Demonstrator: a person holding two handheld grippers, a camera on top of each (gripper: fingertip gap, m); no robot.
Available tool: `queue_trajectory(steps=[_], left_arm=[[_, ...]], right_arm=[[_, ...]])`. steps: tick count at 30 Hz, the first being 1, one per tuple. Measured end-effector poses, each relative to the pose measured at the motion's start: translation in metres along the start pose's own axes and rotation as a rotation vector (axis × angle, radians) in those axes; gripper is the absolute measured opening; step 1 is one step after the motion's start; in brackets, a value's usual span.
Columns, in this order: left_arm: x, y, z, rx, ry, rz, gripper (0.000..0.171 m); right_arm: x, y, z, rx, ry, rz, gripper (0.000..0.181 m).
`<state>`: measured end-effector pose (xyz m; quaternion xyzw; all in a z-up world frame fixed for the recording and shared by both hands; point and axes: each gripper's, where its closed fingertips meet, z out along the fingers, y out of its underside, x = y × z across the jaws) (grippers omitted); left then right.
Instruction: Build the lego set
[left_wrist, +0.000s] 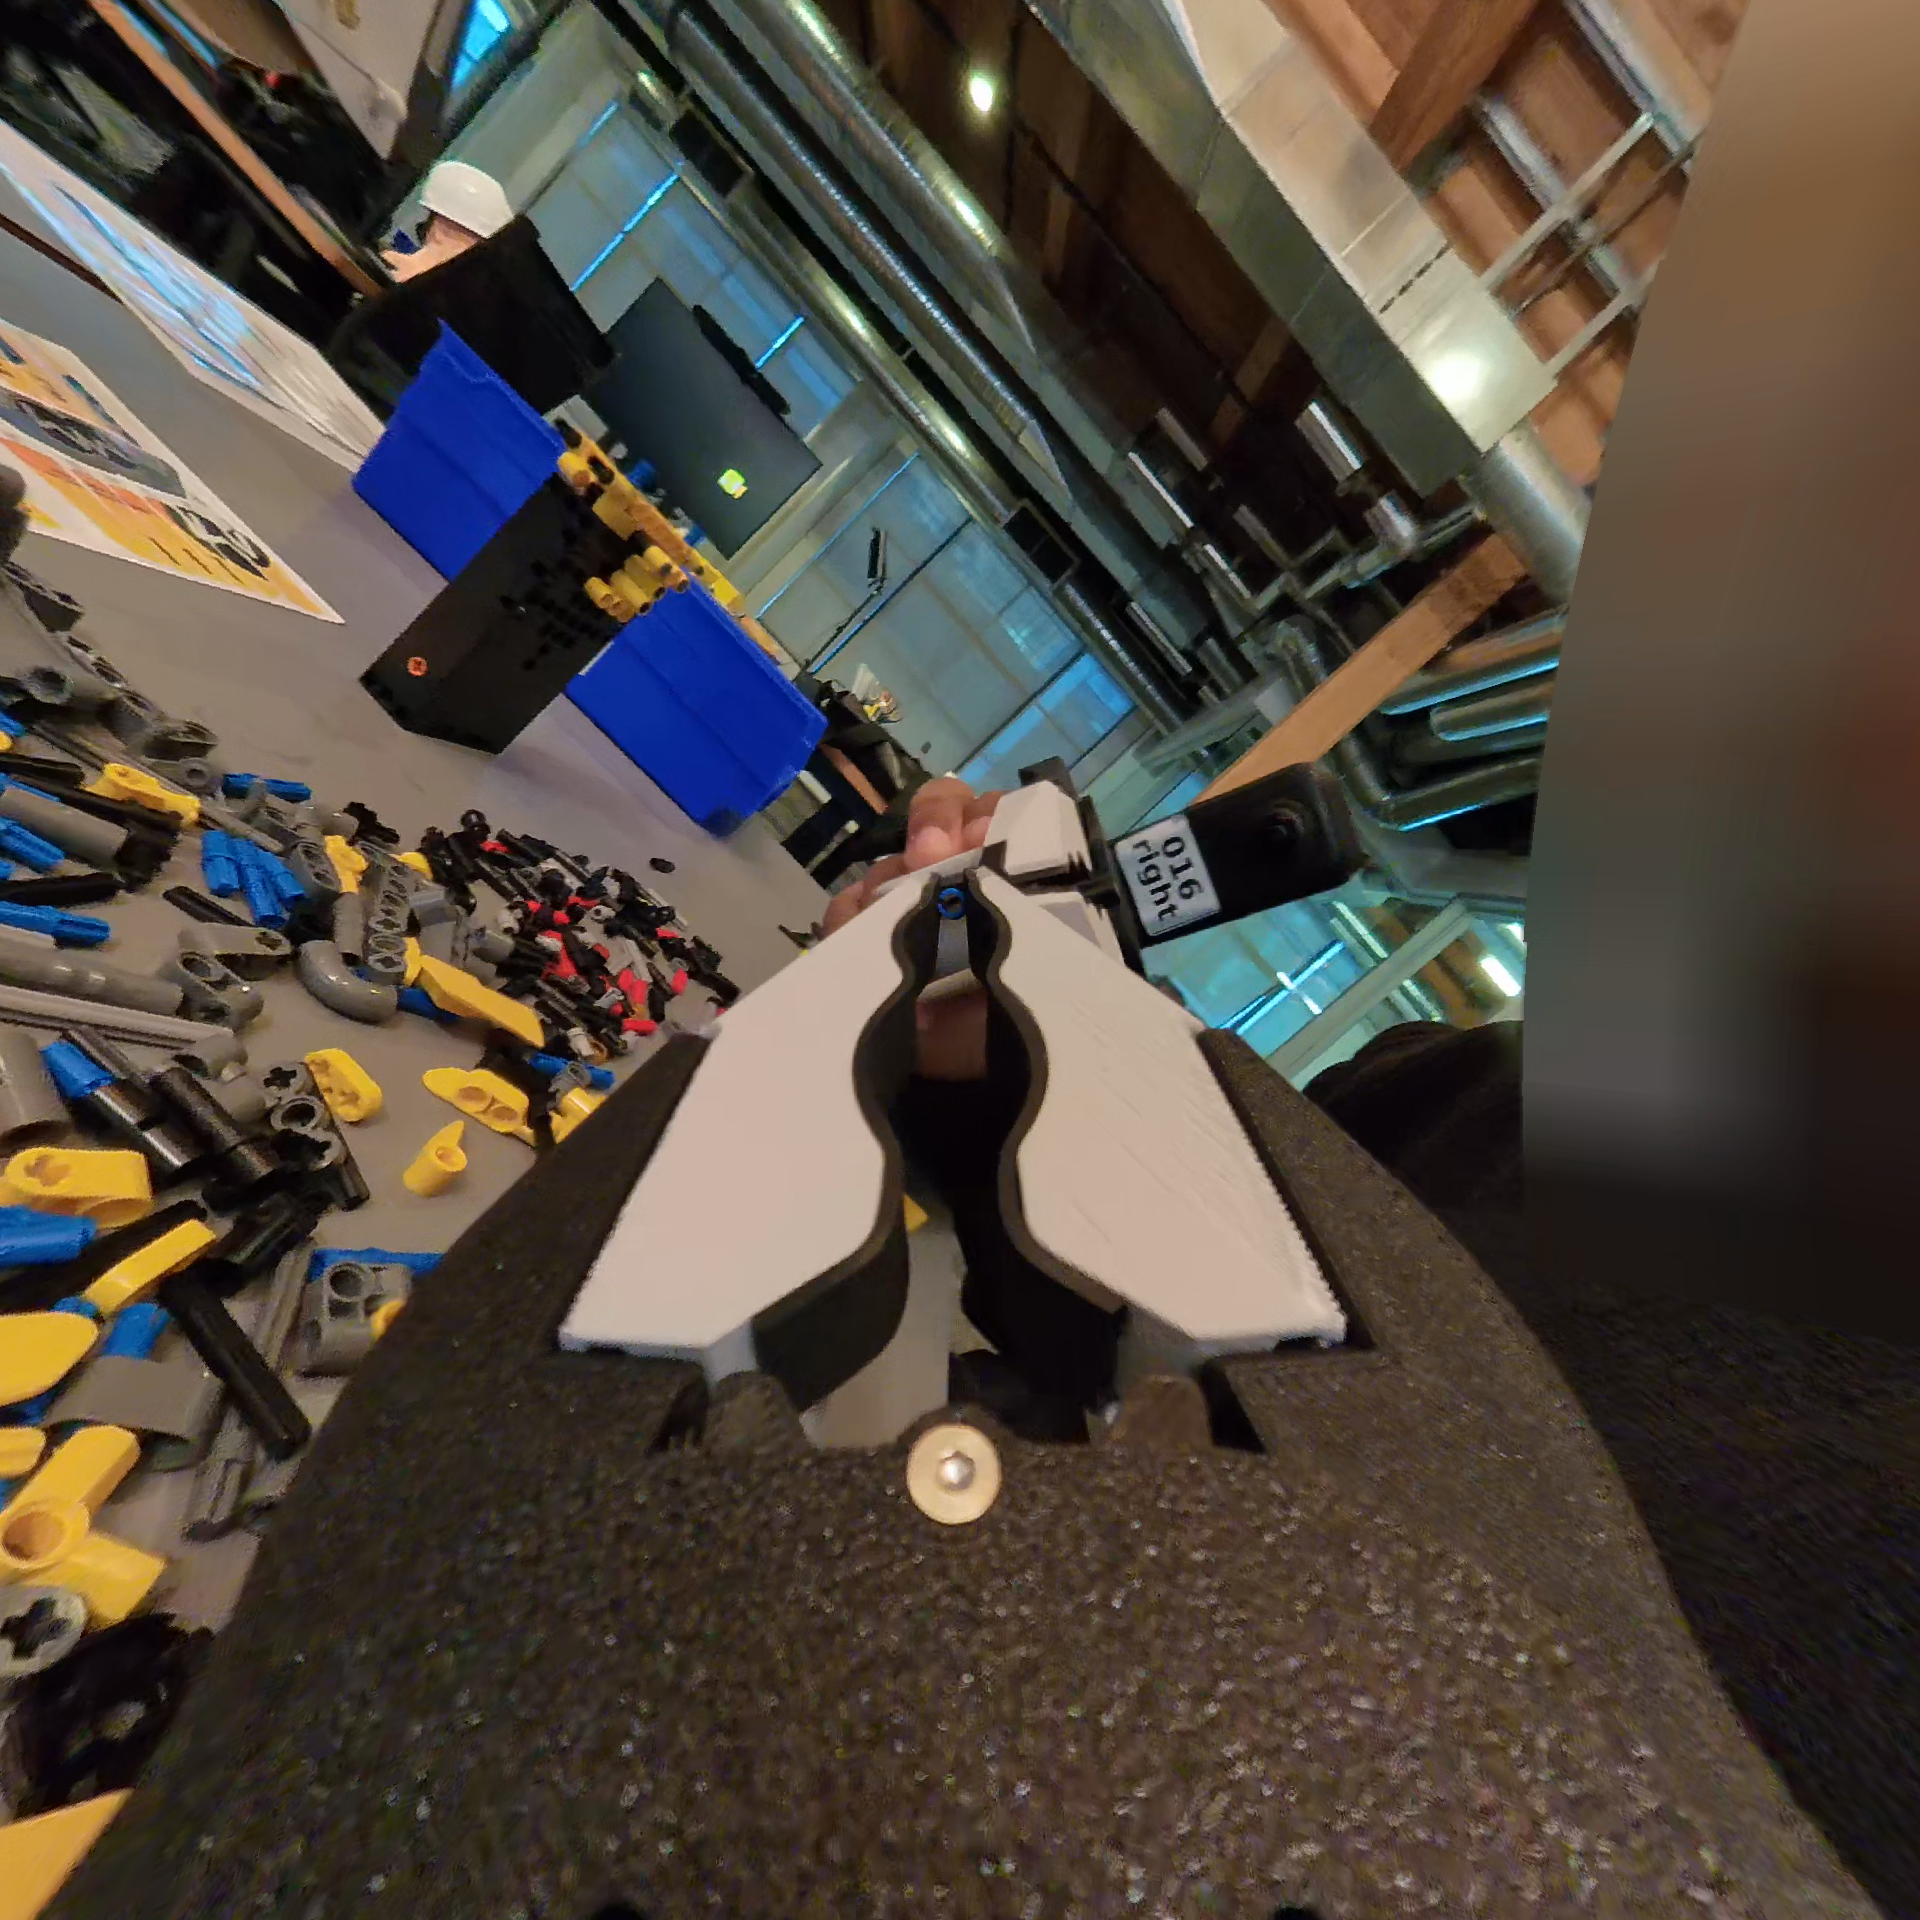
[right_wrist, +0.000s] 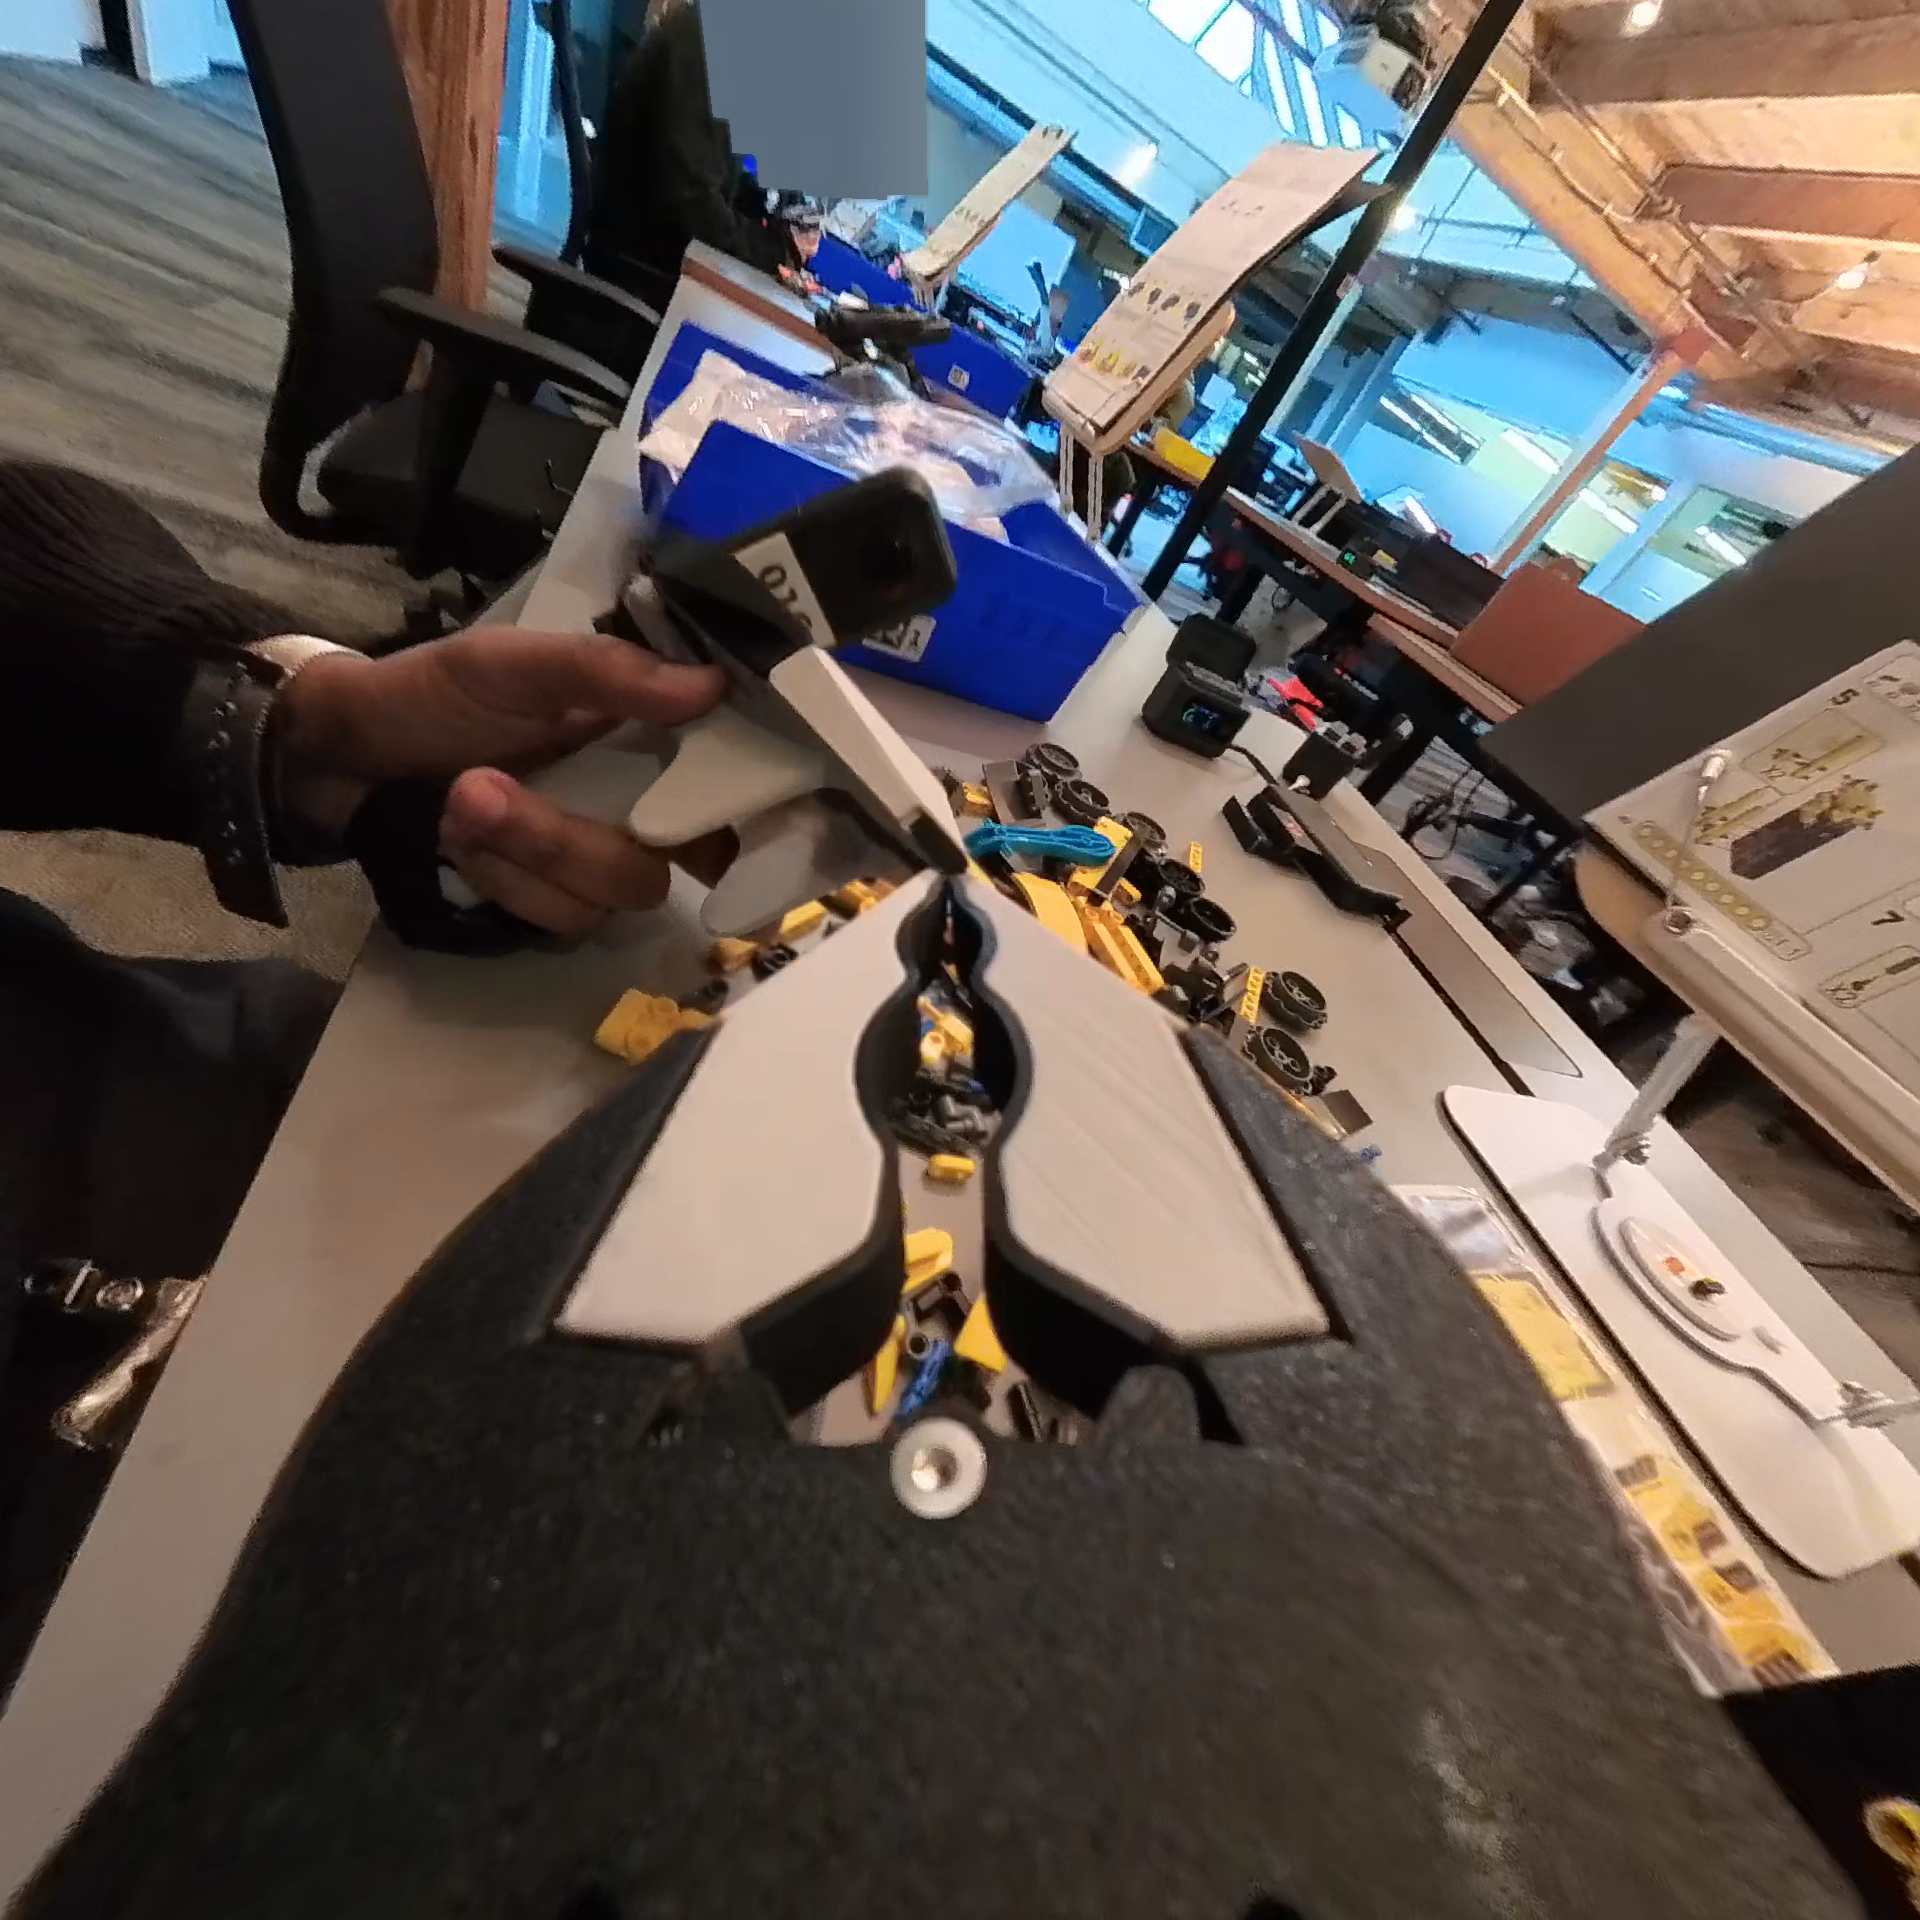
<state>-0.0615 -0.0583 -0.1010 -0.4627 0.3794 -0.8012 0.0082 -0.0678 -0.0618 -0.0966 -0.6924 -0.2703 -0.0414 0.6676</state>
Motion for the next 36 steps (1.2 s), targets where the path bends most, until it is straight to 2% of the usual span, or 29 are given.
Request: queue_trajectory(steps=[3, 5, 11, 13, 22, 23, 25, 28, 31, 32, 34, 36], left_arm=[[0.004, 0.0, -0.001, -0.002, 0.048, -0.039, 0.004], [0.005, 0.0, -0.001, -0.007, 0.07, -0.063, 0.004], [0.01, 0.008, 0.002, -0.056, 0.123, -0.119, 0.004], [0.012, 0.008, 0.002, -0.057, 0.137, -0.121, 0.004], [0.009, 0.006, 0.002, -0.05, 0.151, -0.173, 0.005], [0.006, 0.005, 0.002, -0.04, 0.124, -0.165, 0.011], [-0.003, 0.001, 0.002, -0.007, 0.046, -0.129, 0.036], [-0.004, -0.005, -0.002, 0.034, 0.02, -0.081, 0.038], [-0.004, -0.007, -0.003, 0.047, -0.007, -0.041, 0.039], [-0.004, -0.006, -0.002, 0.043, -0.012, -0.033, 0.039], [-0.004, -0.004, -0.001, 0.032, -0.02, -0.014, 0.039], [-0.004, -0.002, -0.001, 0.026, -0.034, 0.003, 0.039]], right_arm=[[-0.002, -0.003, -0.002, 0.021, -0.024, 0.022, 0.011], [-0.004, -0.004, -0.002, 0.028, -0.033, 0.016, 0.012], [-0.008, 0.002, 0.003, -0.004, -0.027, -0.041, 0.012], [-0.009, 0.0, 0.001, 0.008, -0.027, -0.05, 0.006], [-0.008, 0.0, 0.002, 0.007, -0.015, -0.058, 0.004], [-0.007, 0.0, 0.002, 0.008, -0.019, -0.039, 0.004], [0.002, -0.005, -0.003, 0.04, -0.009, 0.022, 0.004], [0.029, -0.012, -0.031, 0.071, 0.051, 0.176, 0.004], [0.045, 0.005, -0.067, -0.073, 0.079, 0.318, 0.004], [0.044, 0.017, -0.077, -0.18, 0.072, 0.353, 0.004], [0.031, 0.049, -0.1, -0.491, 0.068, 0.429, 0.004], [0.005, 0.065, -0.12, -0.727, 0.038, 0.473, 0.005]])
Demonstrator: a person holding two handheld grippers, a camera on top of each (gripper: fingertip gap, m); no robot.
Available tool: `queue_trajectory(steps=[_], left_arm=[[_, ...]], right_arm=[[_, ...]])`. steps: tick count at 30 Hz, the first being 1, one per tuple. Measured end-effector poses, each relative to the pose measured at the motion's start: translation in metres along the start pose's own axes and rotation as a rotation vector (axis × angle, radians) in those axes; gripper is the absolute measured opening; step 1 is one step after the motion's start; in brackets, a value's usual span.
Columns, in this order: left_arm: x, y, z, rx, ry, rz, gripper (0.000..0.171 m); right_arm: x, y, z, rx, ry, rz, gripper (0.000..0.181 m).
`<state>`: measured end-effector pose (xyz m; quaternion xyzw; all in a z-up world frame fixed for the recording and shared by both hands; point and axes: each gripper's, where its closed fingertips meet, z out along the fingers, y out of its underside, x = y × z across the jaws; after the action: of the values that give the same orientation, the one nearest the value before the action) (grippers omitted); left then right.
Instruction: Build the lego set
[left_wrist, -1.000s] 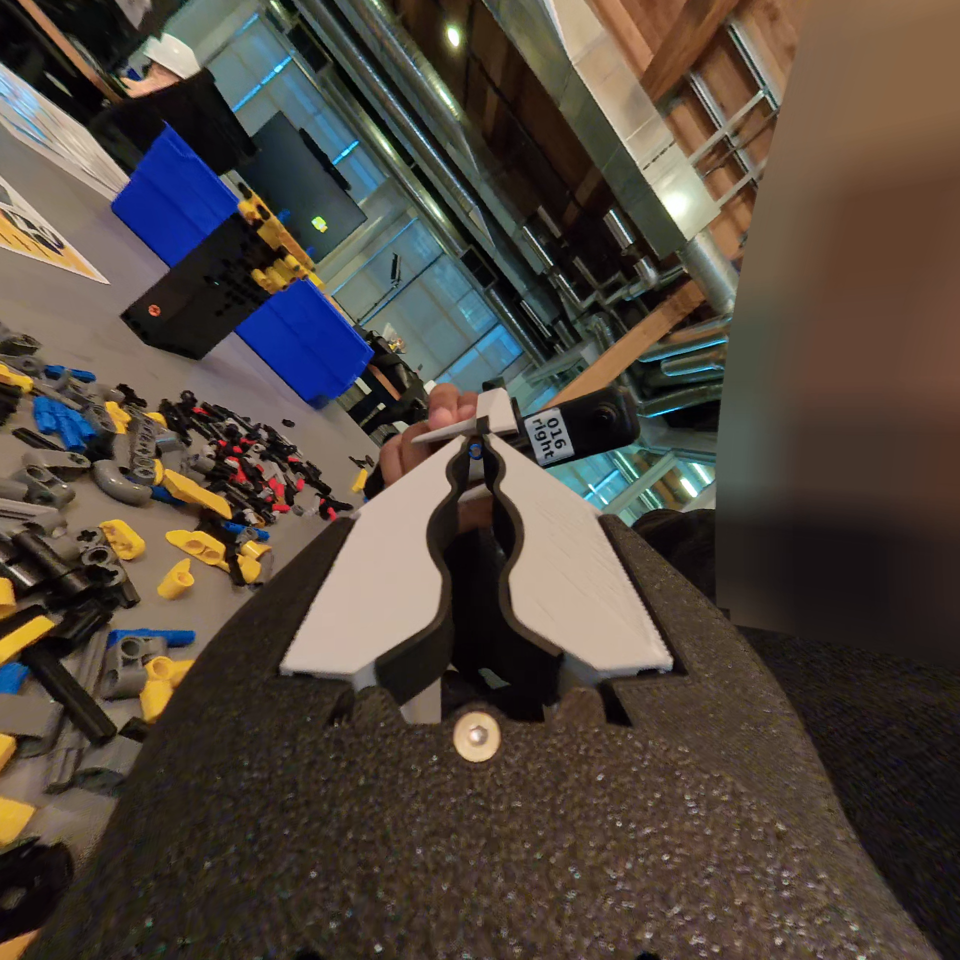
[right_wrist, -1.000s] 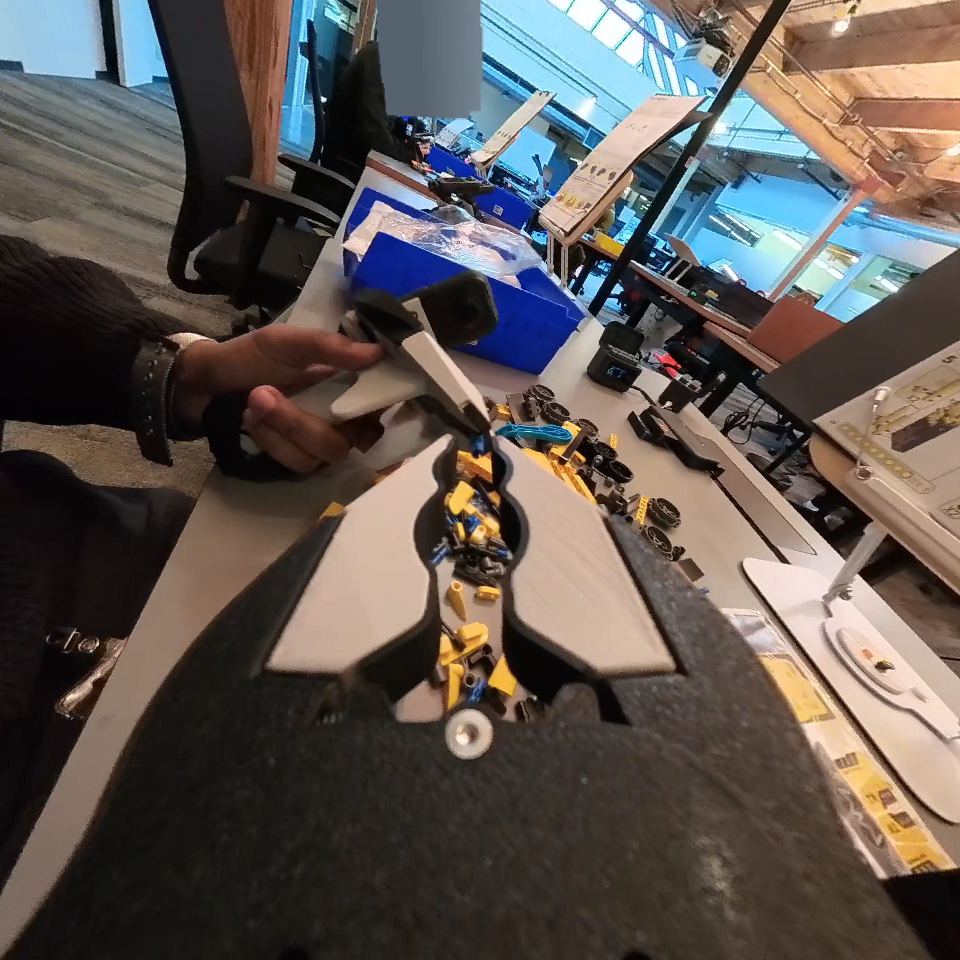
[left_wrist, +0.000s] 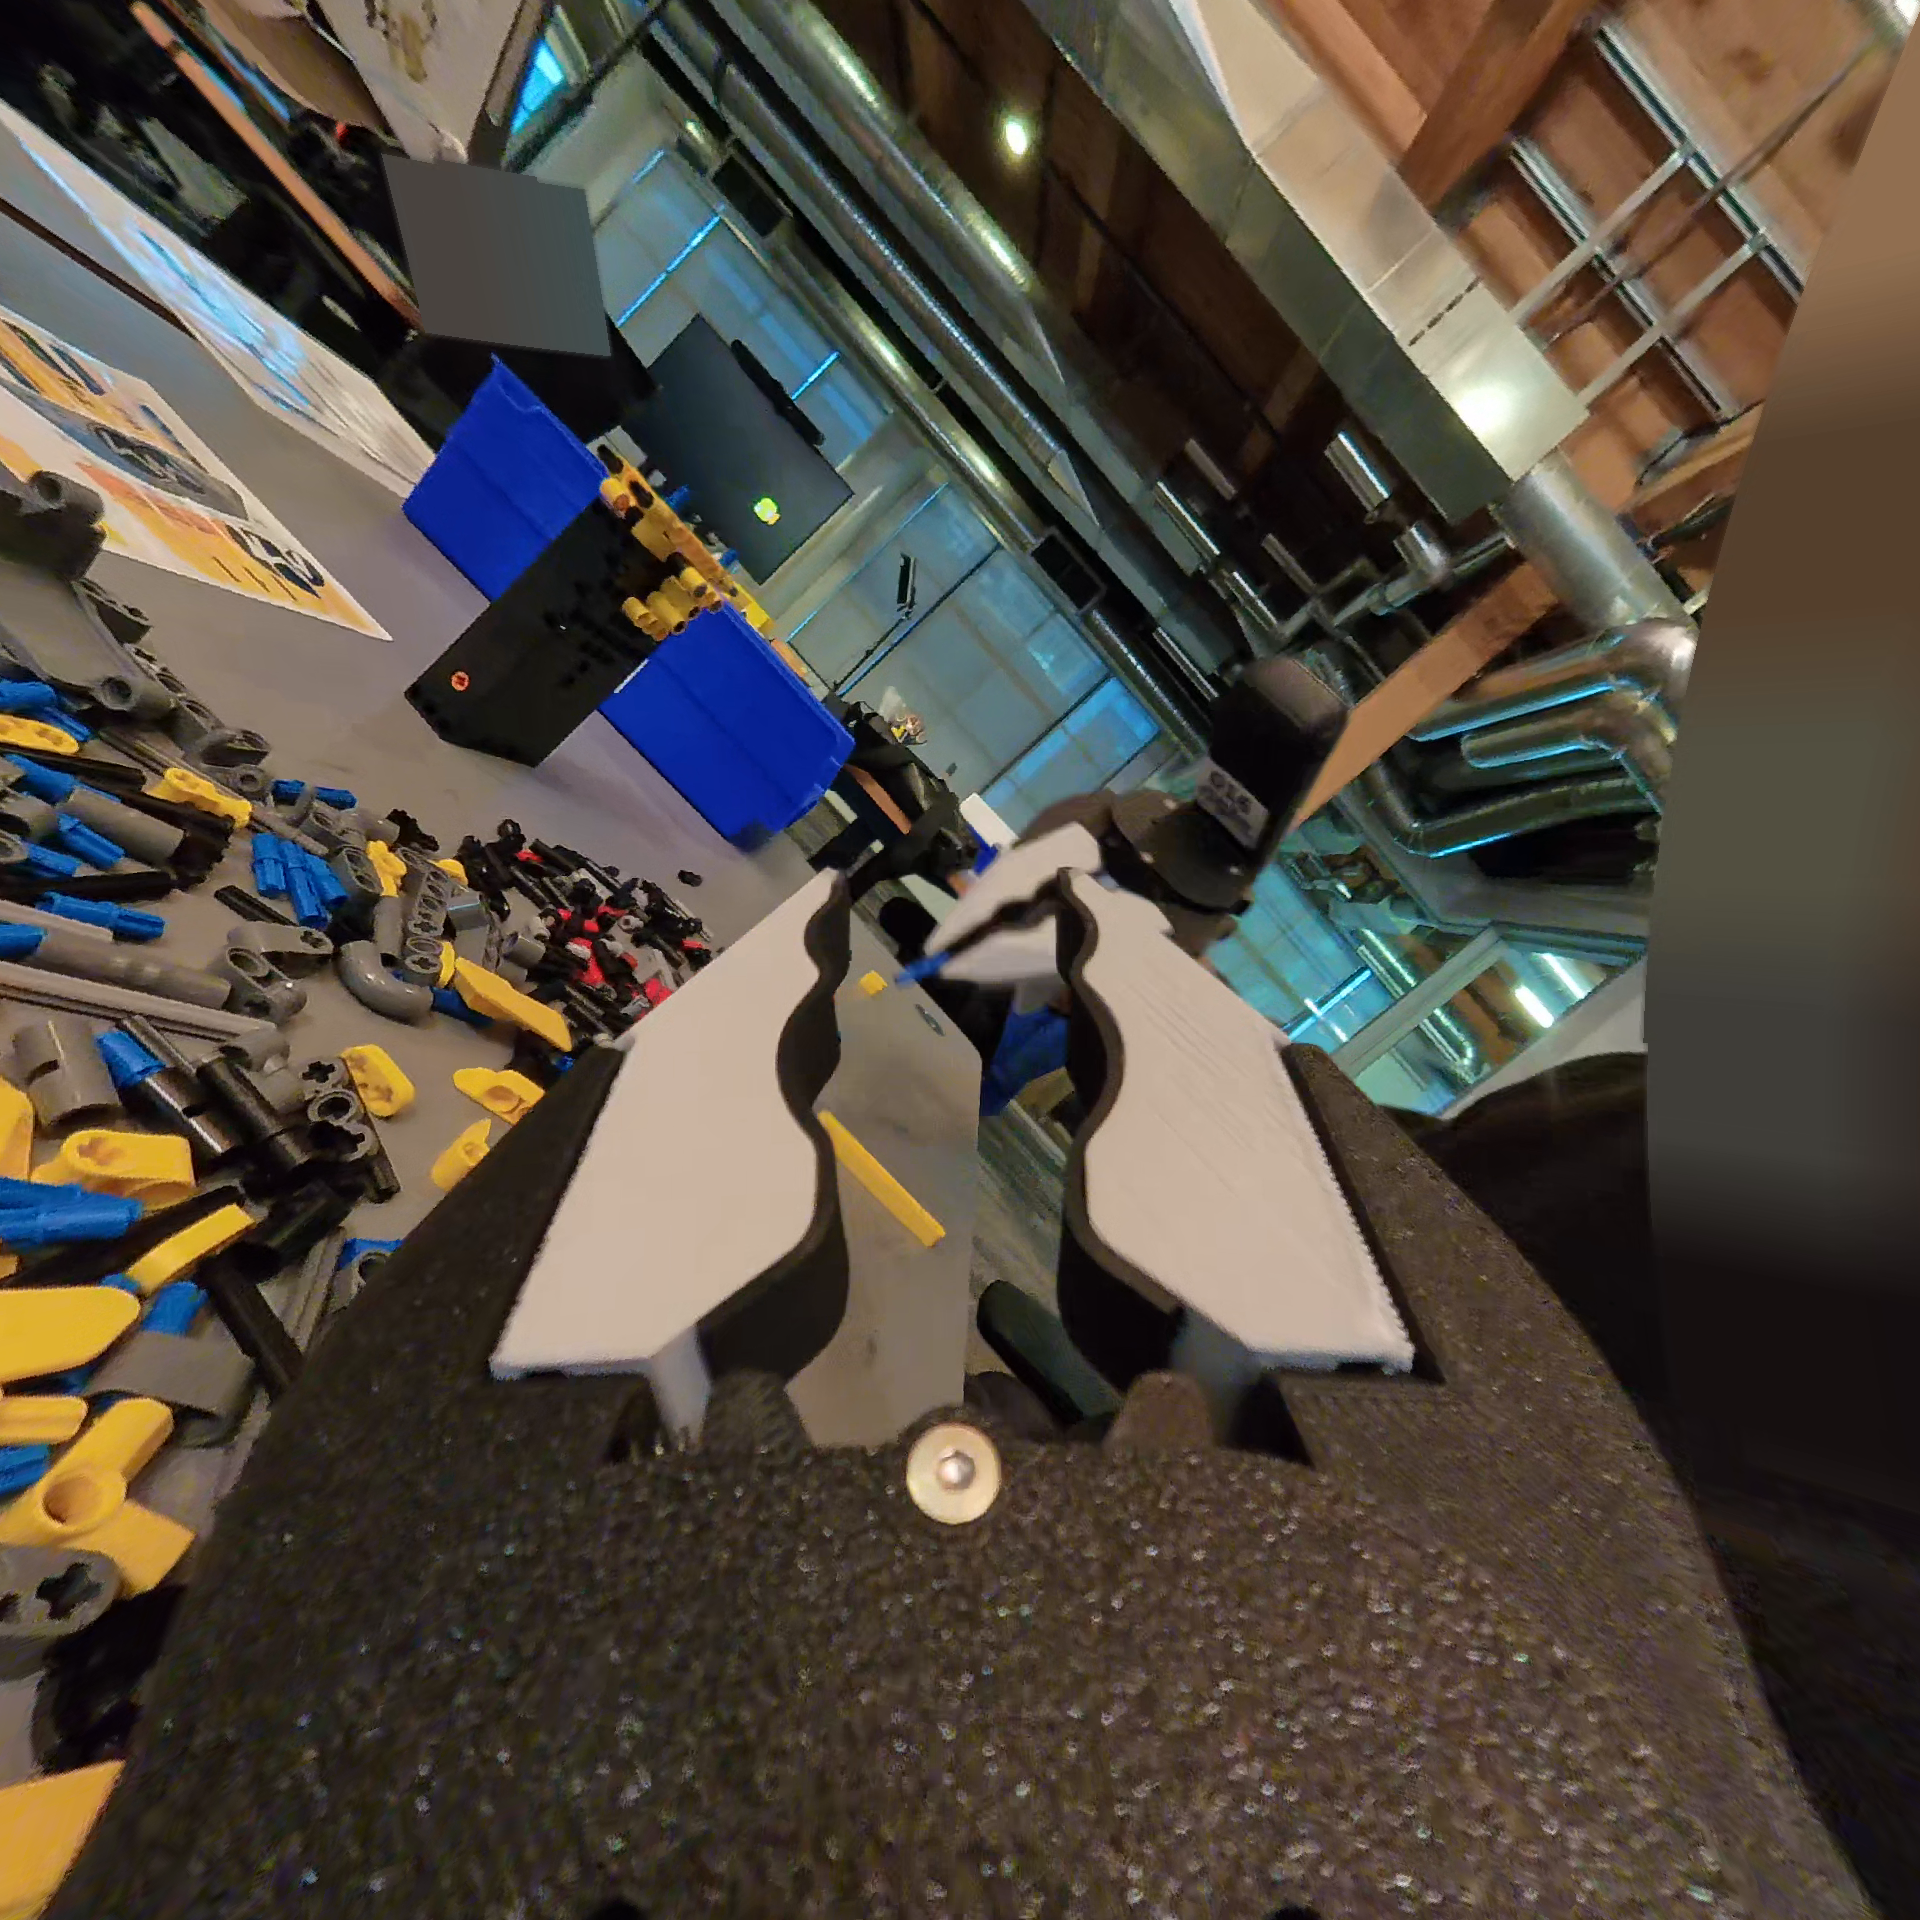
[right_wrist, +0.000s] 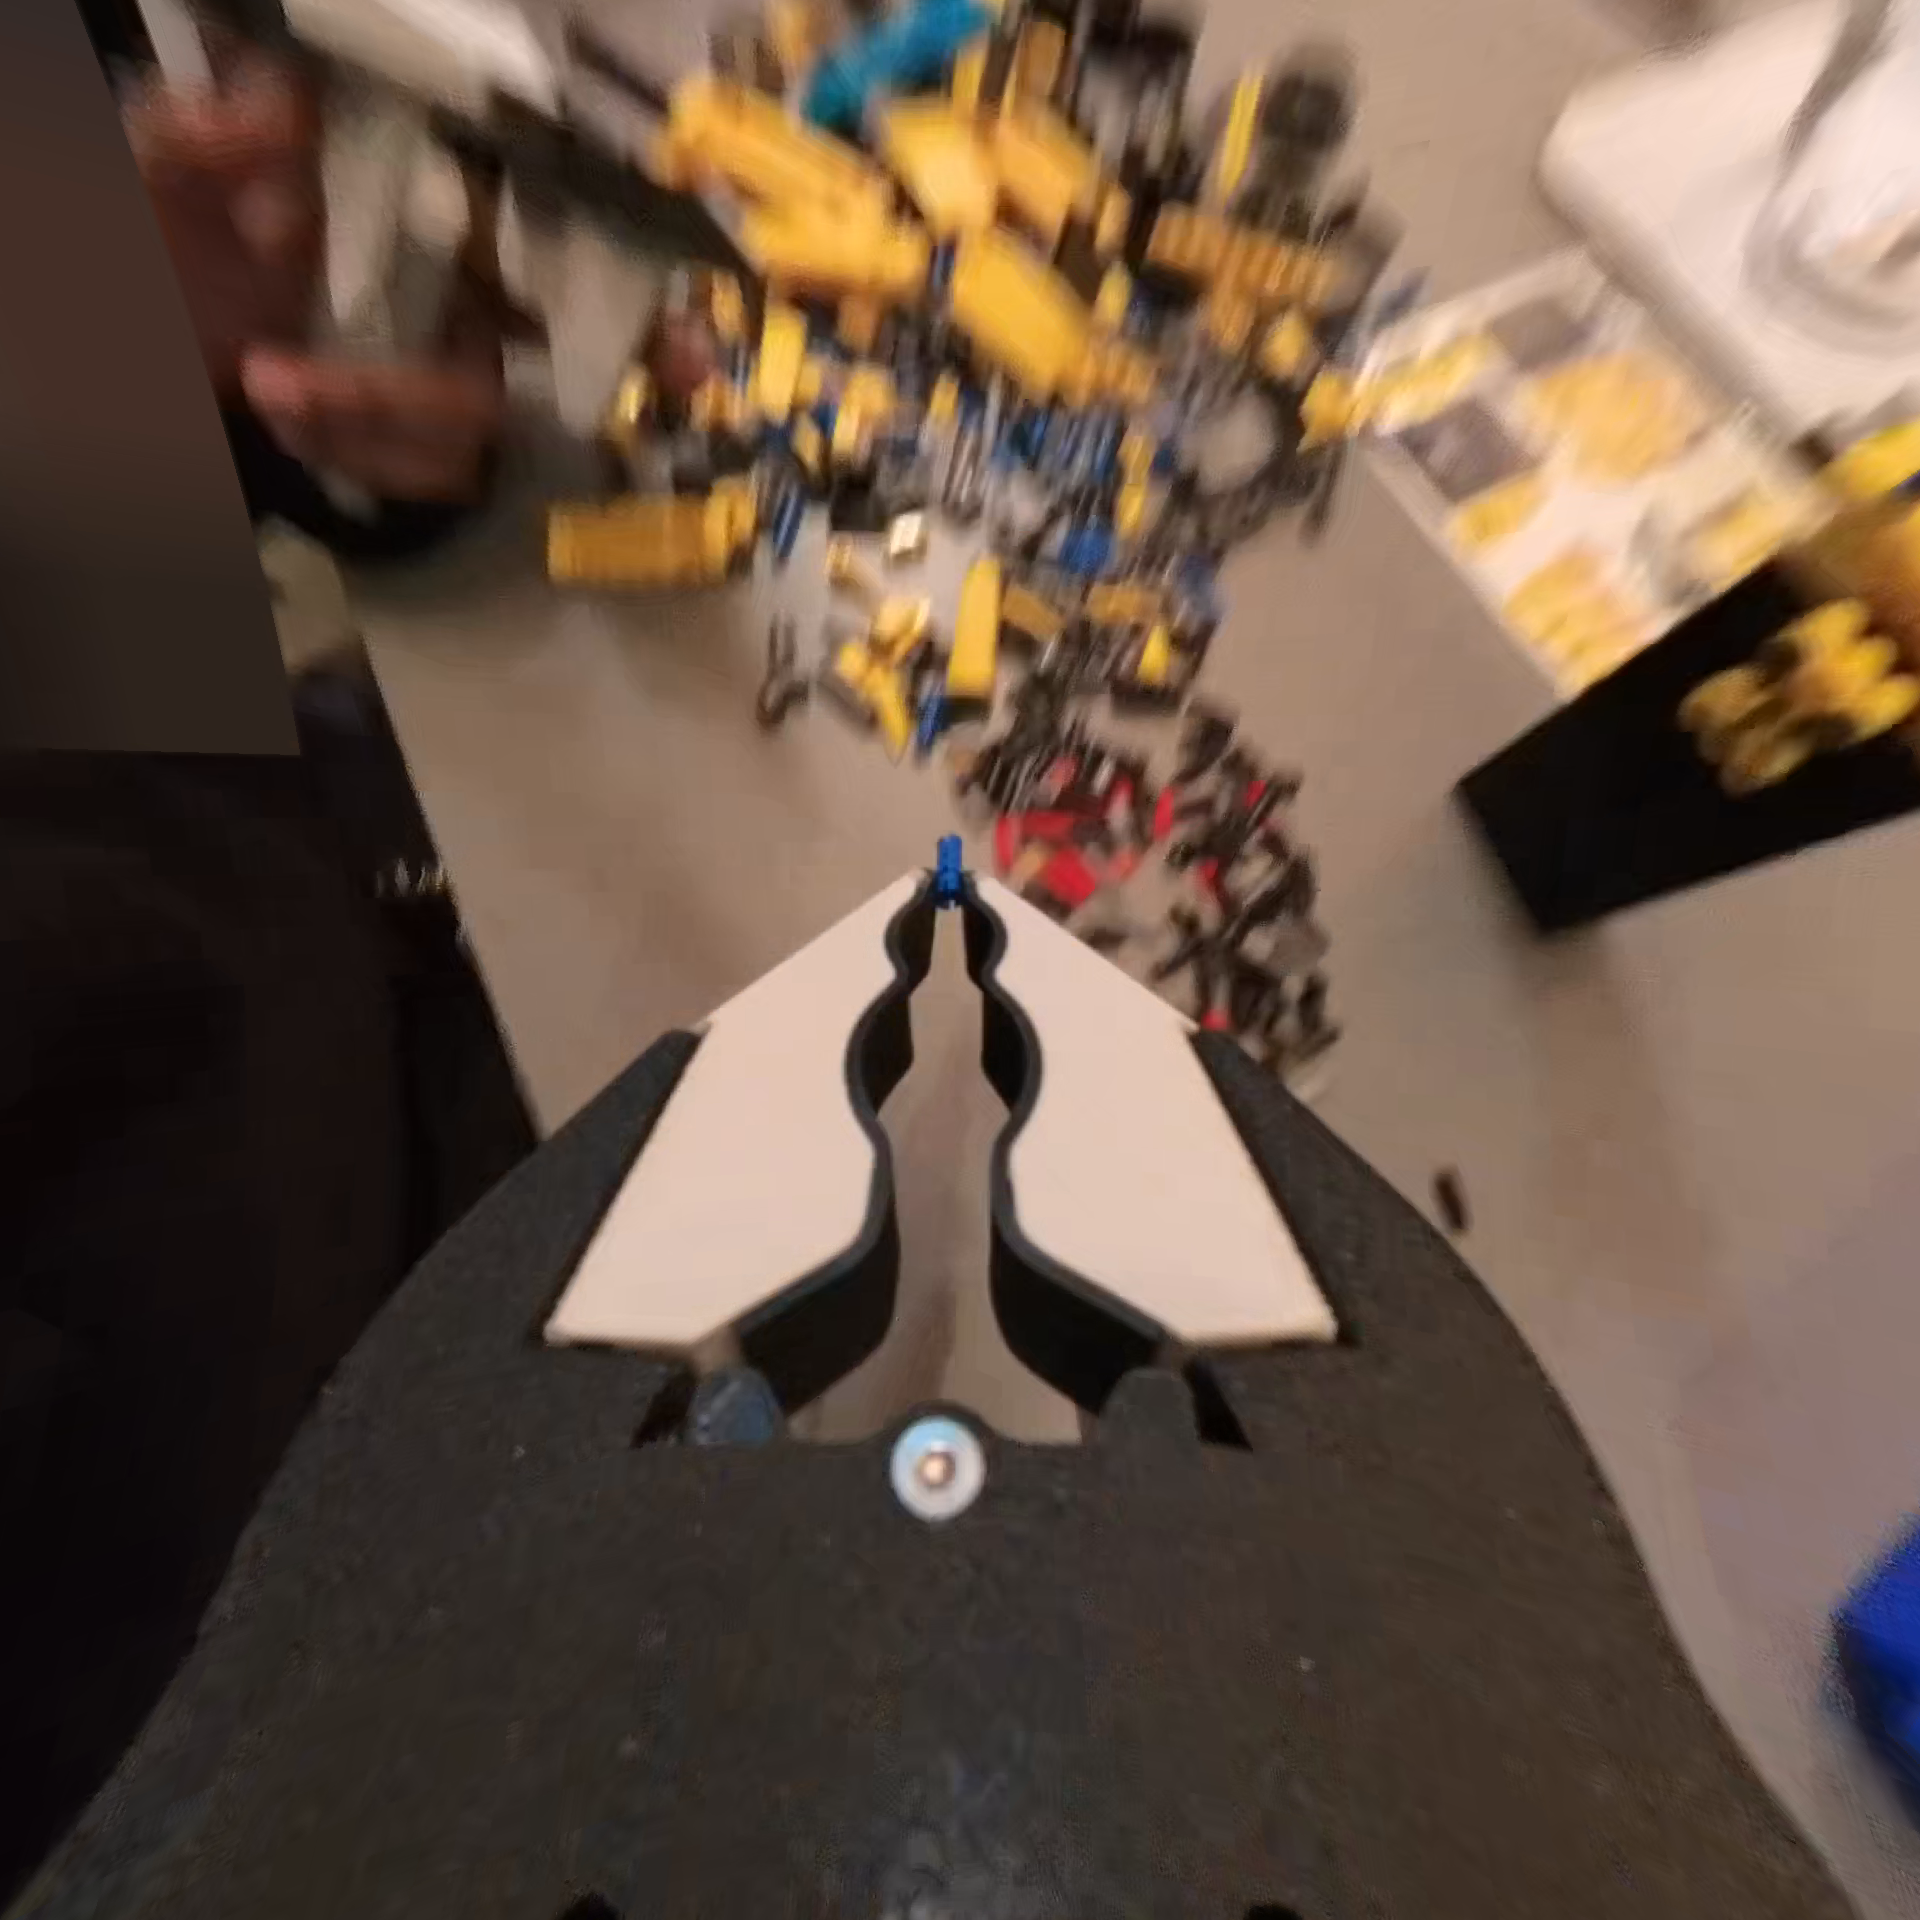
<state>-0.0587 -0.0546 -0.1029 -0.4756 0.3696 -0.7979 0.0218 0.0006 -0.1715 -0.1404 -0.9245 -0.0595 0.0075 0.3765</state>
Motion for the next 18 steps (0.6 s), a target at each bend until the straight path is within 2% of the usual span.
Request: queue_trajectory(steps=[4, 9, 13, 18], left_arm=[[-0.001, 0.003, 0.001, -0.012, -0.017, 0.018, 0.04], [-0.001, 0.002, 0.001, -0.011, -0.021, 0.017, 0.039], [-0.001, 0.001, -0.001, 0.0, -0.014, 0.005, 0.039], [-0.001, -0.001, -0.002, 0.009, 0.0, -0.011, 0.039]], right_arm=[[-0.039, 0.049, -0.005, -0.353, 0.0, -0.084, 0.005], [-0.058, 0.082, -0.001, -0.618, -0.052, -0.122, 0.005], [-0.052, 0.086, 0.002, -0.708, -0.036, -0.114, 0.005], [-0.055, 0.072, 0.004, -0.706, -0.066, -0.103, 0.005]])
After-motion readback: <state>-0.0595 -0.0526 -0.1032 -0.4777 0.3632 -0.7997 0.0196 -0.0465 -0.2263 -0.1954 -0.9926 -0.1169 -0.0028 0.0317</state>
